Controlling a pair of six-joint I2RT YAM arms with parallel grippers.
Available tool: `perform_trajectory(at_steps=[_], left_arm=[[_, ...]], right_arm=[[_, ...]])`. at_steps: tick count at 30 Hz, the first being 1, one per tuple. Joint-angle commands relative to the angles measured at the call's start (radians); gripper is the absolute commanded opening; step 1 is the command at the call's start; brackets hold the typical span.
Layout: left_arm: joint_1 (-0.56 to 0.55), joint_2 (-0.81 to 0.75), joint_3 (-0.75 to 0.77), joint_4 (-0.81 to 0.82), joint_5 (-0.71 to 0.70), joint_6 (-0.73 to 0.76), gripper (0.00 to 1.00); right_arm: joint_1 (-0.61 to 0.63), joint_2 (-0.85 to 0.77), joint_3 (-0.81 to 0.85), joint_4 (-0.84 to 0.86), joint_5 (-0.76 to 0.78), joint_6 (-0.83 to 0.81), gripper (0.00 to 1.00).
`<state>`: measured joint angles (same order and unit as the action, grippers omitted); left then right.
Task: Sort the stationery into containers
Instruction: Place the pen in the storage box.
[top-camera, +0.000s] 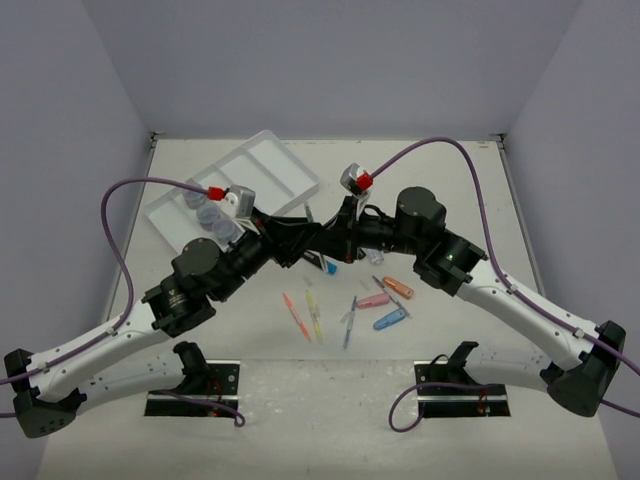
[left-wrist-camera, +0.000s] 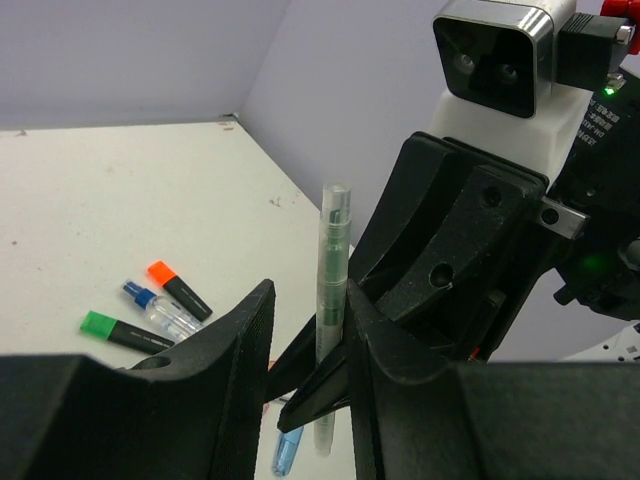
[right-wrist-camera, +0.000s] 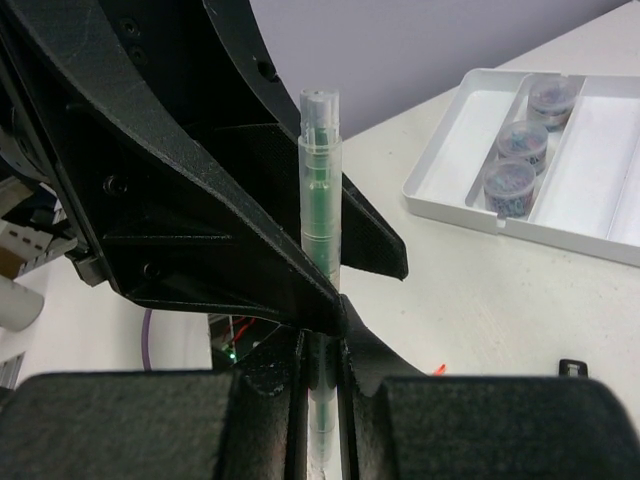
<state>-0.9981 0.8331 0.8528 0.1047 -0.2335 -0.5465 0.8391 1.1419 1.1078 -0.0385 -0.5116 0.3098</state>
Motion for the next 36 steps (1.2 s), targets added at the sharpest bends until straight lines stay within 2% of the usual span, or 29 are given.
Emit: perform_trajectory(at_steps=[1, 2, 5, 6, 8, 9, 11, 12, 15, 17, 21, 26, 31, 33, 36], left_arm=[[0.003, 0.032, 0.018, -0.044, -0.04, 0.062, 0.33], [0.003, 0.042, 0.024, -0.043, -0.044, 0.068, 0.28], [0.004, 0.086, 0.047, -0.044, -0.059, 0.087, 0.02], [0.006, 0.099, 0.054, -0.056, -0.087, 0.091, 0.0], [0.027, 0.145, 0.09, -0.103, -0.181, 0.077, 0.0], [0.067, 0.162, 0.105, -0.143, -0.196, 0.043, 0.0], [0.156, 0.229, 0.167, -0.254, -0.206, -0.027, 0.0], [0.222, 0.264, 0.183, -0.283, -0.204, -0.072, 0.0], [0.382, 0.338, 0.249, -0.371, -0.214, -0.144, 0.0], [0.45, 0.4, 0.279, -0.39, -0.245, -0.161, 0.0], [0.604, 0.565, 0.346, -0.407, -0.273, -0.198, 0.0], [0.8, 0.765, 0.458, -0.411, -0.221, -0.253, 0.0], [0.884, 0.942, 0.566, -0.369, -0.16, -0.268, 0.0], [0.906, 1.032, 0.635, -0.404, -0.125, -0.281, 0.0], [0.917, 1.087, 0.663, -0.388, -0.099, -0.284, 0.0]], right_arm=[[0.016, -0.032, 0.009, 0.072, -0.045, -0.017, 0.0], [0.016, -0.029, 0.009, 0.07, -0.057, -0.019, 0.0], [0.017, -0.022, 0.006, 0.057, -0.064, -0.021, 0.0], [0.017, -0.022, 0.006, 0.051, -0.048, -0.026, 0.0], [0.017, -0.025, -0.002, 0.042, -0.014, -0.023, 0.14], [0.017, -0.028, -0.007, 0.037, 0.038, -0.017, 0.34], [0.013, -0.038, -0.025, -0.007, 0.159, 0.004, 0.91], [0.011, -0.048, -0.03, -0.034, 0.257, 0.012, 0.97], [-0.027, -0.101, -0.06, -0.123, 0.48, 0.061, 0.99], [-0.062, -0.152, -0.099, -0.137, 0.531, 0.076, 0.99], [-0.152, -0.248, -0.176, -0.144, 0.569, 0.082, 0.99], [-0.184, -0.275, -0.214, -0.142, 0.577, 0.069, 0.99], [-0.19, -0.248, -0.21, -0.142, 0.547, 0.071, 0.99], [-0.19, -0.254, -0.212, -0.143, 0.538, 0.071, 0.99], [-0.192, -0.258, -0.213, -0.142, 0.53, 0.069, 0.99]])
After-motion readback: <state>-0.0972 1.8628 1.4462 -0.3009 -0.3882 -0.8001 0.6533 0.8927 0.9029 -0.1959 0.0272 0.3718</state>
